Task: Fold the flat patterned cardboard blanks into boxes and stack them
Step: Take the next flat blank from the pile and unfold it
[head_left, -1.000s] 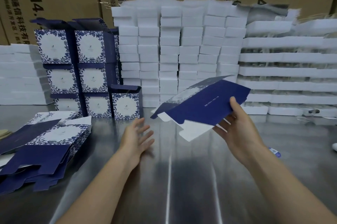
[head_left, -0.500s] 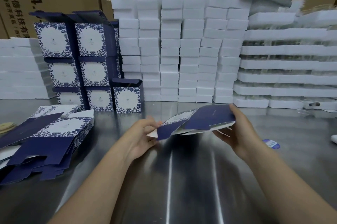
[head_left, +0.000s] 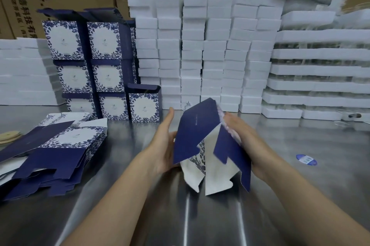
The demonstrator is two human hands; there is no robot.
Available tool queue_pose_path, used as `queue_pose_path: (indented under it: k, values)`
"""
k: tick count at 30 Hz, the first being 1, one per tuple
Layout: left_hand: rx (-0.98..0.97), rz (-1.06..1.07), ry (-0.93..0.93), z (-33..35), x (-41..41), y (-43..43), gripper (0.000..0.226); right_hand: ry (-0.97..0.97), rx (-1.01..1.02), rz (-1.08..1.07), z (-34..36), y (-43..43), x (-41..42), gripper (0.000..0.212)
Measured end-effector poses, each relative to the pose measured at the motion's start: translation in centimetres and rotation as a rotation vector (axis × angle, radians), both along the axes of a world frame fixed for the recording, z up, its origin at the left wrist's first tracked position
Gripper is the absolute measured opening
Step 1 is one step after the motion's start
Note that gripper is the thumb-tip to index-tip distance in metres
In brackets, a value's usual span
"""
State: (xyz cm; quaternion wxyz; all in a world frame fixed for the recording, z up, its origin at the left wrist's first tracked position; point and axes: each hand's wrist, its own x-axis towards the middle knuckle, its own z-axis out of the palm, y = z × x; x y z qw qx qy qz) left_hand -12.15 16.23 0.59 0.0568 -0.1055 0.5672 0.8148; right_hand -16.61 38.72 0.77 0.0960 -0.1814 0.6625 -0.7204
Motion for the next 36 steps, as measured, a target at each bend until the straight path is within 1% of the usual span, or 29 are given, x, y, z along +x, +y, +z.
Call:
queue_pose_path:
  k: [3,4,6,7,9,12,13,16,18,23,25,27,29,31,34,36]
  values:
    - [-0.004,-0.031,-0.006,0.1,0.4,-0.1,0.047,-0.020,0.035,-0.071,-0.1,0.0,0.0,0.062]
    - [-0.021,-0.027,-0.007,0.0,0.4,-0.2,0.035,-0.038,0.012,-0.118,0.0,0.0,-0.1,0.067]
    - [-0.037,0.009,-0.005,-0.1,0.4,-0.6,0.026,-0.113,-0.076,-0.187,0.2,0.6,-0.3,0.071]
    - [-0.032,0.026,-0.004,0.0,0.4,-0.8,0.026,-0.167,-0.114,-0.184,0.4,0.9,-0.4,0.068]
    - [-0.016,0.043,0.014,0.2,0.5,-1.1,0.033,-0.256,-0.118,-0.080,1.1,1.5,-0.4,0.057]
    - [0.006,0.045,0.058,0.3,0.6,-1.0,0.039,-0.284,-0.088,0.032,1.4,1.8,-0.3,0.055]
    - [0.018,0.053,0.074,0.3,0.6,-0.8,0.040,-0.268,-0.104,0.046,1.5,1.8,-0.2,0.056]
    - [0.084,0.106,0.113,0.6,0.6,-0.5,0.043,-0.256,-0.193,0.094,2.0,1.5,0.2,0.070]
    - [0.153,0.121,0.124,0.6,0.5,-0.4,0.048,-0.185,-0.180,0.126,2.2,1.2,0.6,0.073]
    - [0.453,0.032,0.041,0.6,0.6,0.1,0.058,0.143,-0.119,0.150,1.8,-0.3,1.3,0.069]
    - [0.489,0.009,0.032,0.9,0.7,0.3,0.059,0.253,-0.053,0.186,1.8,-1.0,2.1,0.065]
    - [0.454,0.013,0.013,1.0,0.8,0.5,0.064,0.357,0.030,0.206,1.5,-1.5,2.6,0.072]
    - [0.432,0.027,0.008,0.9,0.8,0.5,0.072,0.451,0.071,0.168,1.0,-1.8,3.0,0.082]
    - [0.415,0.050,0.030,0.6,0.6,0.3,0.078,0.534,0.085,0.057,0.6,-1.8,3.4,0.083]
    - [0.332,0.146,0.072,0.5,-0.1,0.0,0.085,0.611,0.077,-0.160,0.8,-1.2,3.1,0.073]
    - [0.271,0.248,0.111,0.7,-0.4,0.0,0.085,0.667,0.121,-0.309,0.9,-0.8,2.6,0.063]
